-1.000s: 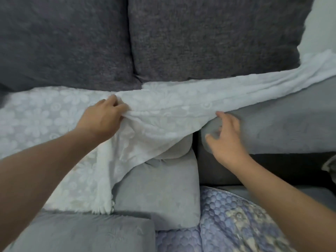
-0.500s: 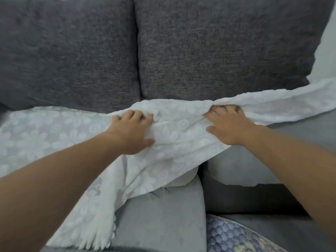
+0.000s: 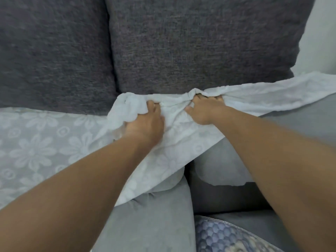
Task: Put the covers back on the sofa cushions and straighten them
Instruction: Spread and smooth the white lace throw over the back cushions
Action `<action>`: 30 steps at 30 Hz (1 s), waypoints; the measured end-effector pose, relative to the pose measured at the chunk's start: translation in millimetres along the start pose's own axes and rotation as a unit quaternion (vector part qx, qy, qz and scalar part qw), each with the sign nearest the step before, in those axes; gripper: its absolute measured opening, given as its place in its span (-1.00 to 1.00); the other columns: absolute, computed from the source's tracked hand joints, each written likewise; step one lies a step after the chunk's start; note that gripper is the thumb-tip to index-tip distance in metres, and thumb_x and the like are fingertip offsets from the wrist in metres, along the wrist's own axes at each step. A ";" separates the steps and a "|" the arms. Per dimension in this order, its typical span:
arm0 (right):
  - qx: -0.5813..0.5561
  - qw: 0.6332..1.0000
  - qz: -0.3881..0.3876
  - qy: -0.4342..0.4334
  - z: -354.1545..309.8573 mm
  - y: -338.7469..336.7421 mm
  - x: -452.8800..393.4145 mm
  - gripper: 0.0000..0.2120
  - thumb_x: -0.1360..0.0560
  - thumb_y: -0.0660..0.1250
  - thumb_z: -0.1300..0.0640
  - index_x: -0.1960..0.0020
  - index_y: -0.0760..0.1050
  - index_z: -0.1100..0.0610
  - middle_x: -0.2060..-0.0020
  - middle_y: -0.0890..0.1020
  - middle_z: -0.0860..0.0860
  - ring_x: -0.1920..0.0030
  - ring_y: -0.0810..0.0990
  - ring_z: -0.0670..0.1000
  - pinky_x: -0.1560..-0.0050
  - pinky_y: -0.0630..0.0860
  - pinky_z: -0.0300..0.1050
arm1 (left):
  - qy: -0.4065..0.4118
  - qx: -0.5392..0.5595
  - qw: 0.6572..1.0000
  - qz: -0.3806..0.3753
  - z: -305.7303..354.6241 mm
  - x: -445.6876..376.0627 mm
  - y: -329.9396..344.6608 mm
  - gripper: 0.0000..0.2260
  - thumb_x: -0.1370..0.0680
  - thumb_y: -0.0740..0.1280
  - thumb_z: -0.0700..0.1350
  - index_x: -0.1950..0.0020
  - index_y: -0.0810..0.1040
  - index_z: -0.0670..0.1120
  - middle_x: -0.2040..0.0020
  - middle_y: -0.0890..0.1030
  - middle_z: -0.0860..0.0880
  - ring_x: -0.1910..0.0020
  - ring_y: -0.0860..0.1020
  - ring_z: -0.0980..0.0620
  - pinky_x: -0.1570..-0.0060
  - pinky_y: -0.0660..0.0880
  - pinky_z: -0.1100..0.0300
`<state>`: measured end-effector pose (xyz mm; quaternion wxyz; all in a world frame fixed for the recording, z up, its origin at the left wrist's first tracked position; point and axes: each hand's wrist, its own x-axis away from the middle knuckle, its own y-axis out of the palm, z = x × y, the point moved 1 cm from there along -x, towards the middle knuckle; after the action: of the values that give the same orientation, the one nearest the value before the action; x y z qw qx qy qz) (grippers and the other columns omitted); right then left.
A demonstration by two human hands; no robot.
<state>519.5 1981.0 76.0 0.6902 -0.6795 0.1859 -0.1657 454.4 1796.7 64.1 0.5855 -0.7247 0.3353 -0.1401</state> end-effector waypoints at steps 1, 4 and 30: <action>-0.018 0.999 0.016 0.020 -0.5 -0.3 -0.9 -0.39 -0.65 -0.14 -0.19 -0.62 -0.11 0.05 -0.61 0.01 0.00 -0.60 -0.08 0.08 -0.54 -0.20 0.18 | -0.002 0.029 1.000 0.003 12.8 3.1 5.1 -0.53 -0.66 0.09 0.06 -0.53 0.26 -0.11 -0.48 0.29 -0.20 -0.39 0.36 -0.27 -0.32 0.33 -0.22; -0.014 0.998 0.064 0.019 -10.6 7.5 4.9 -0.43 -0.66 -0.12 -0.10 -0.61 -0.04 0.10 -0.59 0.08 0.04 -0.59 -0.04 0.14 -0.54 -0.16 0.22 | -0.019 0.140 0.989 -0.053 15.7 4.7 11.8 -0.29 -0.64 0.09 0.25 -0.64 -0.07 -0.12 -0.62 -0.05 -0.24 -0.59 0.02 -0.24 -0.54 -0.04 -0.12; -0.095 0.989 -0.095 0.058 175.3 238.6 274.4 -0.86 -0.54 0.23 0.23 -0.09 0.45 0.14 -0.10 0.37 0.12 0.04 0.55 0.25 0.11 0.49 0.06 | 0.116 0.321 0.929 -0.140 229.5 223.1 157.5 -0.72 -0.55 0.20 -0.13 -0.21 0.56 -0.07 -0.07 0.55 -0.11 -0.07 0.56 -0.19 0.02 0.51 0.00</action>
<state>838.7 2007.6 -169.8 0.5919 -0.7455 0.1754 -0.2513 704.7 1810.8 -189.8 0.7186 -0.5162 0.2328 -0.4038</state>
